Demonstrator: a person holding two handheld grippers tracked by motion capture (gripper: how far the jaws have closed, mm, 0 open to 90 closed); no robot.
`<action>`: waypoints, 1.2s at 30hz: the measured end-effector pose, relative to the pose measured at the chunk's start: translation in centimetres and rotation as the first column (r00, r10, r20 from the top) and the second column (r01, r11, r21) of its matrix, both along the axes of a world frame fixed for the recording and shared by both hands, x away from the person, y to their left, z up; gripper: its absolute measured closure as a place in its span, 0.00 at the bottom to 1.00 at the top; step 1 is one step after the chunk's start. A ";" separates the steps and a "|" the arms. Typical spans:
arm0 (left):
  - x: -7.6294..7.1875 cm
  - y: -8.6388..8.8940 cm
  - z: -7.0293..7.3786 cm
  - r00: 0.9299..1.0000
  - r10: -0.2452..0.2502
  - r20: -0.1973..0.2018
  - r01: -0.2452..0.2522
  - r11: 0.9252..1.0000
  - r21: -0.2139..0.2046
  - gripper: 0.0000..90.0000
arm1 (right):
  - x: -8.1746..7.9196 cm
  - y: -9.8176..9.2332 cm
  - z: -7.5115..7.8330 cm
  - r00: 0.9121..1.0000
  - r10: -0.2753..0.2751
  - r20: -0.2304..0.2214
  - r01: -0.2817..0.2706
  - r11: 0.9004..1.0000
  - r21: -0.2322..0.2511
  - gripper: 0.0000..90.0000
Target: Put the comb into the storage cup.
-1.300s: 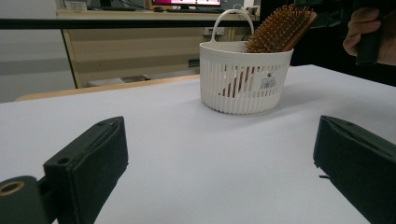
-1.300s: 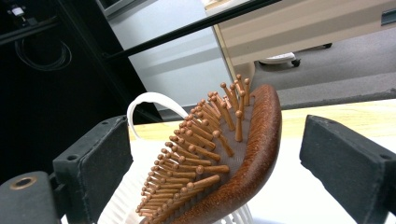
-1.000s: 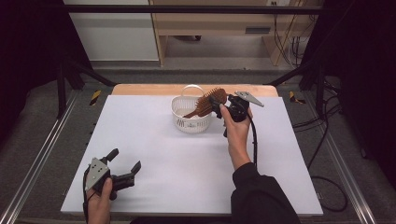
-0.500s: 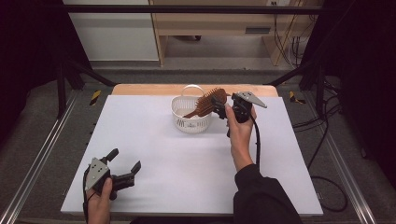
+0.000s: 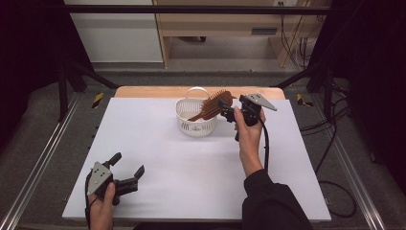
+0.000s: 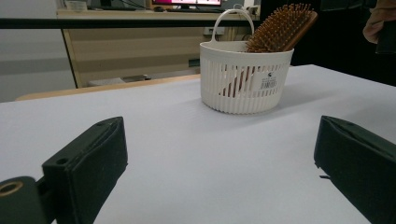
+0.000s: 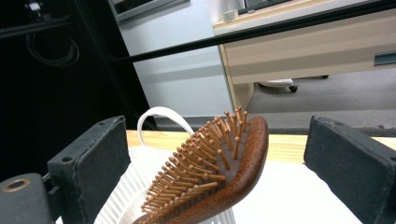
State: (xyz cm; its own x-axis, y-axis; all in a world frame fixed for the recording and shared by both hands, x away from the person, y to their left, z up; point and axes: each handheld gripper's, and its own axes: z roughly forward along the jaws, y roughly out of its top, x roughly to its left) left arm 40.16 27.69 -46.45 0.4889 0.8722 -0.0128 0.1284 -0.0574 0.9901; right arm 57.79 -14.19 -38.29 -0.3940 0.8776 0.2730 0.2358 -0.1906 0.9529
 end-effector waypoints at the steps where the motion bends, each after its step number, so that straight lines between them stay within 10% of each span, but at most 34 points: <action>1: 0.0 0.0 0.0 1.000 0.001 0.000 -0.001 1.000 -0.001 0.03 | 0.0 0.0 0.0 1.000 -0.001 0.001 0.001 1.000 -0.012 0.07; 36: 0.0 -0.1 0.0 1.000 0.000 0.002 0.000 1.000 0.003 0.03 | -2.2 -1.2 1.6 0.995 -0.024 0.099 0.028 0.999 -0.044 0.05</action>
State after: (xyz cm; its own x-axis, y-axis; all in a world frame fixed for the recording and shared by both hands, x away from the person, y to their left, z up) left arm 40.15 27.59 -46.44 0.4894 0.8720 -0.0096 0.1266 -0.0601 0.9901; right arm 55.58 -15.37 -36.70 -0.3937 0.8985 0.1942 0.1363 -0.1518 0.9790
